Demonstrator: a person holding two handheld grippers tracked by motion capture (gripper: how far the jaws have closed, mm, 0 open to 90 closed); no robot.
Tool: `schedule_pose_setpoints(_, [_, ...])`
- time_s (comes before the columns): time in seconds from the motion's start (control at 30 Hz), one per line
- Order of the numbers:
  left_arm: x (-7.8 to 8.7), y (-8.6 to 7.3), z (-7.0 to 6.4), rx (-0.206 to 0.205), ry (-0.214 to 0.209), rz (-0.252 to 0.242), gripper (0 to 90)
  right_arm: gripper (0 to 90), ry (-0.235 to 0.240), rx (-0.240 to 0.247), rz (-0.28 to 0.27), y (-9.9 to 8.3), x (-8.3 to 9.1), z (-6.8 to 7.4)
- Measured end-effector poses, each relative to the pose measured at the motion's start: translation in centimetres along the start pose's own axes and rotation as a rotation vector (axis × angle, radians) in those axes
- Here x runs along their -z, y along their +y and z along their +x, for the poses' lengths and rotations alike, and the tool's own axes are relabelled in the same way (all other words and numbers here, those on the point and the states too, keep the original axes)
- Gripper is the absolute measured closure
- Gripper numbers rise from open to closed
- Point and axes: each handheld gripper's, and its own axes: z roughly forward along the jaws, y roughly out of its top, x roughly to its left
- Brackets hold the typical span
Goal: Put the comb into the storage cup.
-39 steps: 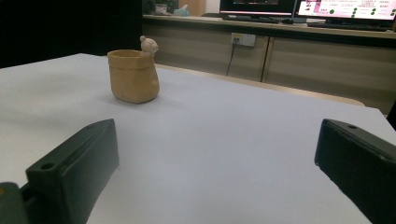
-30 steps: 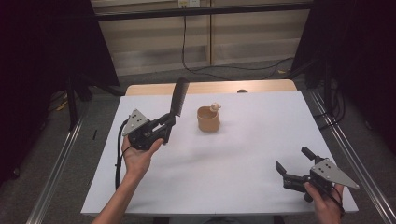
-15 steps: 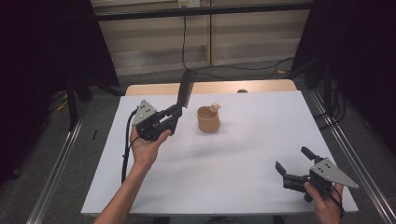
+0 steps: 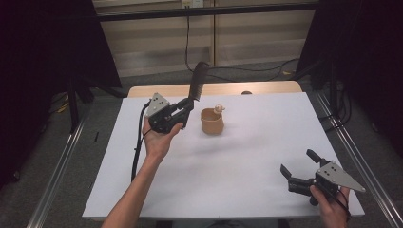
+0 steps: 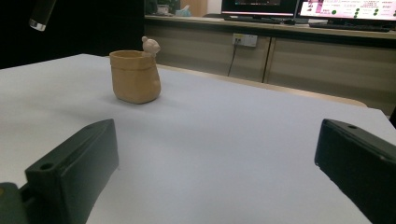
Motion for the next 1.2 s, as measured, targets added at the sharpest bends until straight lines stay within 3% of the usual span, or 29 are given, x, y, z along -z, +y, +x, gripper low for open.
schedule_pose_setpoints(0.13, [-0.7,-0.2,0.1,0.014,-0.004,-0.009,72.9,0.0,0.003,0.002,-0.001,0.0,0.0,0.0])
schedule_pose_setpoints(0.3, [-1.6,0.0,-0.1,-0.008,0.003,-0.016,72.9,0.0,0.001,0.002,-0.001,0.0,0.0,0.0])
schedule_pose_setpoints(0.43, [-2.3,0.1,-0.1,0.021,-0.006,-0.035,72.9,0.0,0.005,0.003,-0.002,0.0,0.0,0.0])
schedule_pose_setpoints(0.6, [-3.4,0.3,-0.3,0.022,-0.006,-0.035,72.9,0.0,0.004,0.004,0.001,0.0,0.0,0.0])
schedule_pose_setpoints(0.67, [-3.8,0.4,-0.4,0.044,-0.008,-0.043,72.9,0.0,0.004,0.003,-0.001,0.0,0.0,0.0])
schedule_pose_setpoints(0.83, [-4.6,0.7,-0.6,0.027,-0.014,-0.042,72.9,0.0,0.007,0.001,0.004,0.0,-0.1,0.0])
schedule_pose_setpoints(1.0, [-5.4,0.9,-0.6,0.06,-0.03,-0.058,72.9,0.0,0.007,0.001,0.003,0.0,0.0,0.0])
schedule_pose_setpoints(1.2, [-6.5,0.5,-1.1,0.057,-0.044,-0.064,72.9,0.0,0.009,0.0,0.001,0.0,0.0,0.0])
